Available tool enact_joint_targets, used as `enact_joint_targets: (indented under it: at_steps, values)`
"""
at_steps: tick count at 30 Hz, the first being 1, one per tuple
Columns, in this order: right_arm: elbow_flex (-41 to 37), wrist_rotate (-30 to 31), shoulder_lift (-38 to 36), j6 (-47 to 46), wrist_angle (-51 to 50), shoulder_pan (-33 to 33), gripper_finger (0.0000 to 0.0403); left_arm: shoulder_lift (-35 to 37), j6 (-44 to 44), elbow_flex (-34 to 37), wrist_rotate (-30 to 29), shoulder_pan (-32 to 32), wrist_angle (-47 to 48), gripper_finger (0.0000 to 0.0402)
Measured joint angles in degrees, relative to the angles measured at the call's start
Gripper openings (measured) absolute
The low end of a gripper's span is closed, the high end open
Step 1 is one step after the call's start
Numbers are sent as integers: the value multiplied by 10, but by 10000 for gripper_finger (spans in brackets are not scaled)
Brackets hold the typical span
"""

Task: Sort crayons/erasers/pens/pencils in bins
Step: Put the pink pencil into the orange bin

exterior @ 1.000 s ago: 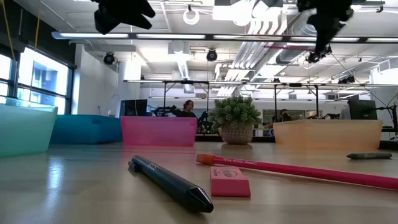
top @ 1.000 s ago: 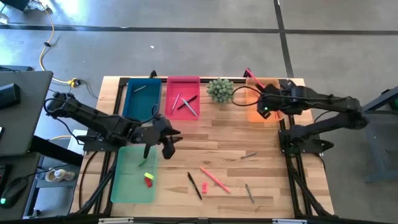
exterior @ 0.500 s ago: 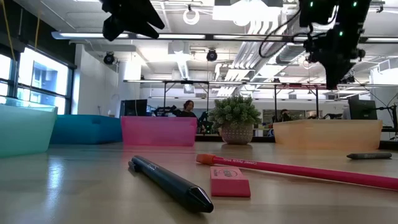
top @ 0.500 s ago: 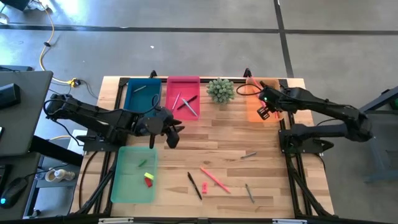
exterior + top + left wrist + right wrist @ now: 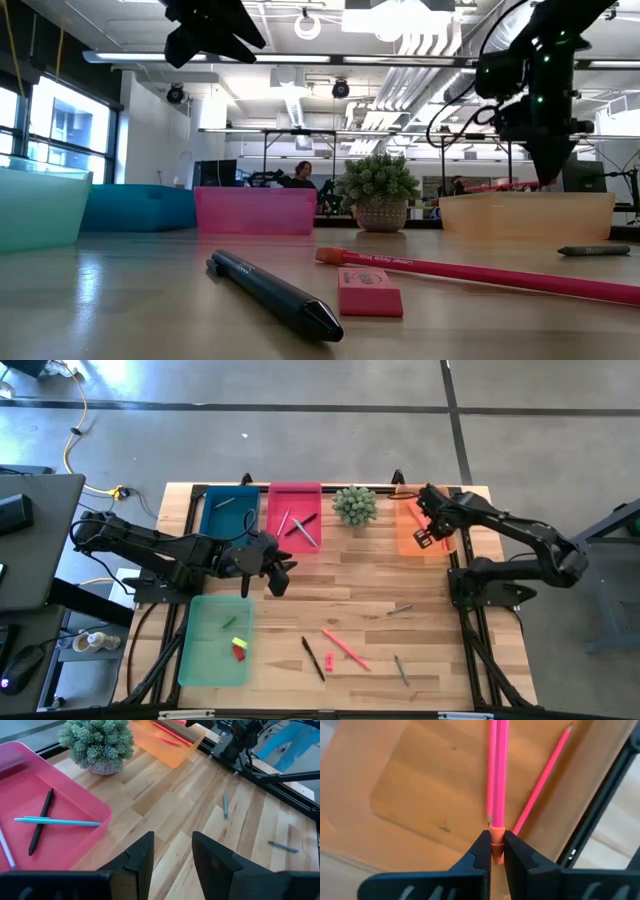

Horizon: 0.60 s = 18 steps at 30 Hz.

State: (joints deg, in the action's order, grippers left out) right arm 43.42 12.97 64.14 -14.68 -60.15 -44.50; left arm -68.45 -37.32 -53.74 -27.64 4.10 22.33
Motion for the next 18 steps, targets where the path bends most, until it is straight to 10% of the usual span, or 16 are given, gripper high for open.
enact_joint_targets:
  at_steps: [18]
  values:
    - [1, -24, 124, 30, 29, -36, 30, 0, 0, 0, 30, 0, 1, 119]
